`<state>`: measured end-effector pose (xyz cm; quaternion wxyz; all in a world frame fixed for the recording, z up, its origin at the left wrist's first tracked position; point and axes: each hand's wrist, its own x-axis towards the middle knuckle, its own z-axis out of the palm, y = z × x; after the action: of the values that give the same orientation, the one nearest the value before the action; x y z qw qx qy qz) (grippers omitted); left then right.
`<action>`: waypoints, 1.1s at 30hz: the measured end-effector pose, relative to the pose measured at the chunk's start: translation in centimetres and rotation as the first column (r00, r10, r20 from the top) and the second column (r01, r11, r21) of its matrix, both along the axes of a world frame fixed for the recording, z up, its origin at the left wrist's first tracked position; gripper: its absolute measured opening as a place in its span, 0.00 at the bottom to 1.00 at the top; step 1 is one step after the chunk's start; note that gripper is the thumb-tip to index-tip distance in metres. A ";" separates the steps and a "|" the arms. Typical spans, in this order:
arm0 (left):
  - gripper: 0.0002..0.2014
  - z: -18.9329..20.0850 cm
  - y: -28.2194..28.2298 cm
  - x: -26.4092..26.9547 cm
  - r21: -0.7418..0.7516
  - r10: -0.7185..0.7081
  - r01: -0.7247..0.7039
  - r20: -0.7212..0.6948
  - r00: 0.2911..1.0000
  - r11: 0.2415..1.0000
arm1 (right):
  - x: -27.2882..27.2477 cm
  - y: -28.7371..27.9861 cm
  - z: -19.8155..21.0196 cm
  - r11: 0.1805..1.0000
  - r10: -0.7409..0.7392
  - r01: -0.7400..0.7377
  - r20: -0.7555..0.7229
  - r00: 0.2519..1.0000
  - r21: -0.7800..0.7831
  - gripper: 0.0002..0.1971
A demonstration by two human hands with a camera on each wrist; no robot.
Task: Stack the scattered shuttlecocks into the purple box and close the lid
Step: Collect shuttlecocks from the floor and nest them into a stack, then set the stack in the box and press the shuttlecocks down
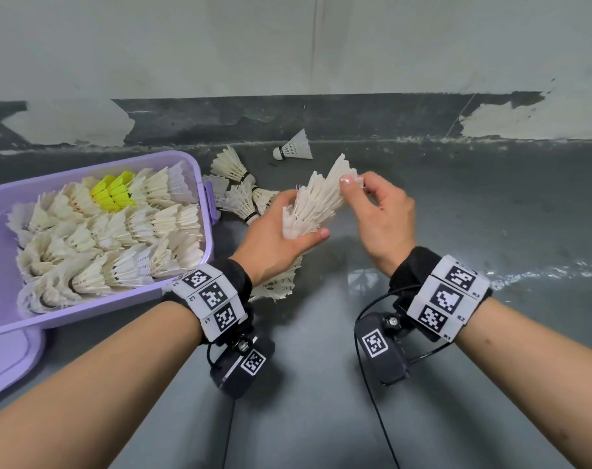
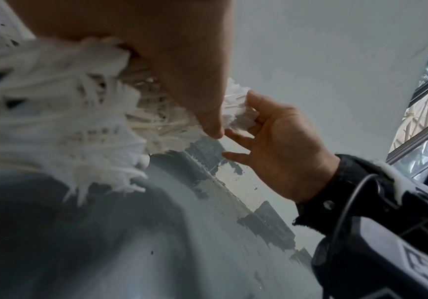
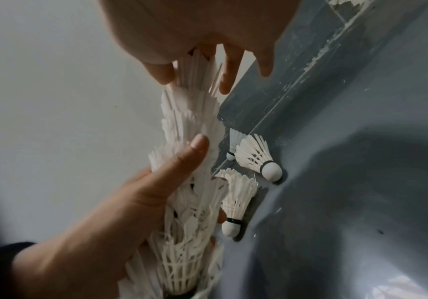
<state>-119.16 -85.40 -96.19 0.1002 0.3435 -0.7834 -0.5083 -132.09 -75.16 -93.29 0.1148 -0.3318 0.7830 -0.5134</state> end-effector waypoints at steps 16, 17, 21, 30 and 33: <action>0.32 9.0 -3.1 3.7 -0.385 0.158 -0.274 -0.305 0.939 0.882 | 3.6 -3.8 5.9 0.920 -0.018 0.017 0.001 1.000 -0.392 0.12; 0.31 9.2 -3.6 4.3 -0.409 0.166 -0.287 -0.306 0.937 0.866 | 4.1 -4.2 5.9 0.916 0.000 0.007 0.018 1.000 -0.400 0.12; 0.25 9.0 -5.9 7.4 -0.527 0.216 -0.338 -0.280 0.935 0.780 | 6.4 -6.2 4.5 0.929 0.133 -0.061 0.173 0.976 -0.365 0.27; 0.23 7.0 -10.2 17.5 -0.740 0.365 -0.418 -0.247 0.898 0.527 | 13.6 -10.6 1.3 0.876 0.483 -0.470 0.172 0.859 -0.108 0.25; 0.21 5.6 -11.0 19.4 -0.812 0.370 -0.288 -0.096 0.924 0.508 | 14.7 -11.5 1.1 0.826 0.551 -0.561 0.129 0.824 0.058 0.21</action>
<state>-99.73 -96.38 -90.62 0.3053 0.4234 -0.8516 -0.0475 -117.37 -86.65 -92.18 0.3165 -0.5119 0.6681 -0.4376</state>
